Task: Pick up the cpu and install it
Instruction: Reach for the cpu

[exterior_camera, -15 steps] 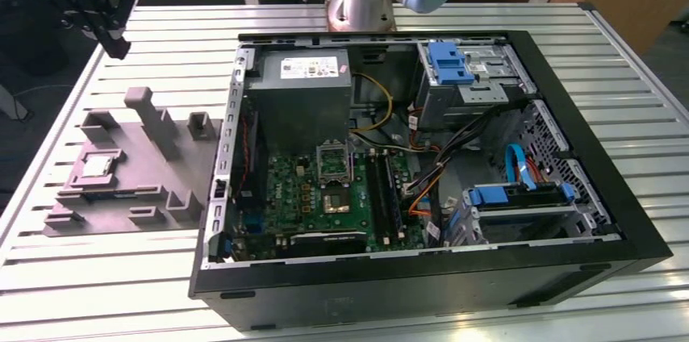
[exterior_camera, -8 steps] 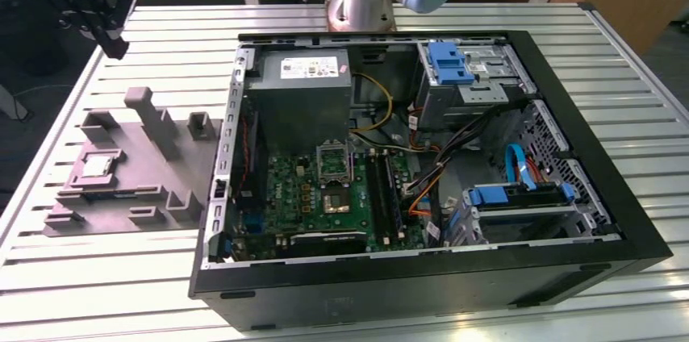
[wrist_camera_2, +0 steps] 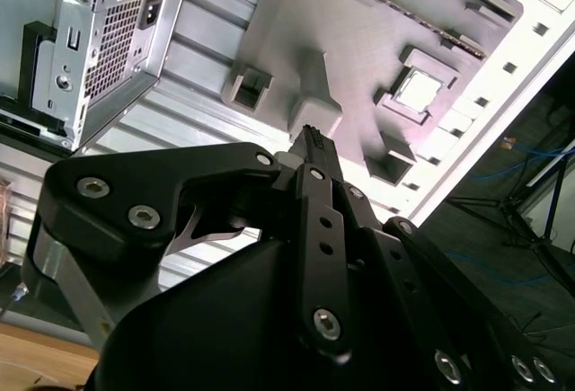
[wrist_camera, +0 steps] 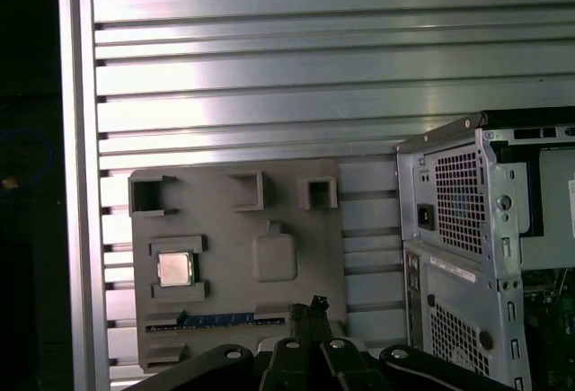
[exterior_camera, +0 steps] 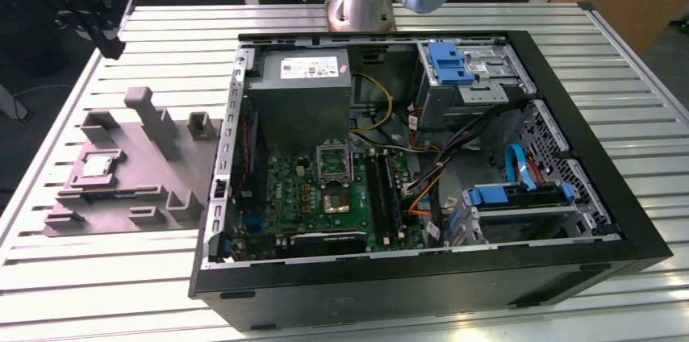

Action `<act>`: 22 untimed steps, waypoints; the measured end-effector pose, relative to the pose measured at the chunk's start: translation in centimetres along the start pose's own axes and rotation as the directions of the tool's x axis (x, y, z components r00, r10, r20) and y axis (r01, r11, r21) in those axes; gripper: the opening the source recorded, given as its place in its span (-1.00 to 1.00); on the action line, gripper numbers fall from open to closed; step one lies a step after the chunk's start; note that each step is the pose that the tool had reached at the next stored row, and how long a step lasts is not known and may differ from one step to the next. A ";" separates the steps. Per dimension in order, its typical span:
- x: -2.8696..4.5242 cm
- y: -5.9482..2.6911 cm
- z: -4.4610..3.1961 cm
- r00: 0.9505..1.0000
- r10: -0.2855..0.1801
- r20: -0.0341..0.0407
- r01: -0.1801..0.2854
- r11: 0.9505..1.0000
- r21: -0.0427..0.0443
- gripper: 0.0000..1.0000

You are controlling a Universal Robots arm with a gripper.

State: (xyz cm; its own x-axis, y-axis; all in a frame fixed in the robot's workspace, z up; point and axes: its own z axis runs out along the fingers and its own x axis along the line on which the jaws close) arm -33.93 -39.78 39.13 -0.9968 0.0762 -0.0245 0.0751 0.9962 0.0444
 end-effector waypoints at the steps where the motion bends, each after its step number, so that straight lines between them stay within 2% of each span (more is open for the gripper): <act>1: 0.04 0.00 0.00 1.000 0.000 0.000 0.000 1.000 0.000 -0.79; 22: 0.66 -0.05 -0.02 1.000 0.000 0.000 0.000 1.000 0.000 -0.79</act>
State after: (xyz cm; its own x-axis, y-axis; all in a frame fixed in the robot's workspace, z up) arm -34.58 -39.78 39.13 -0.9968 0.0763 -0.0245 0.0751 0.9962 0.0444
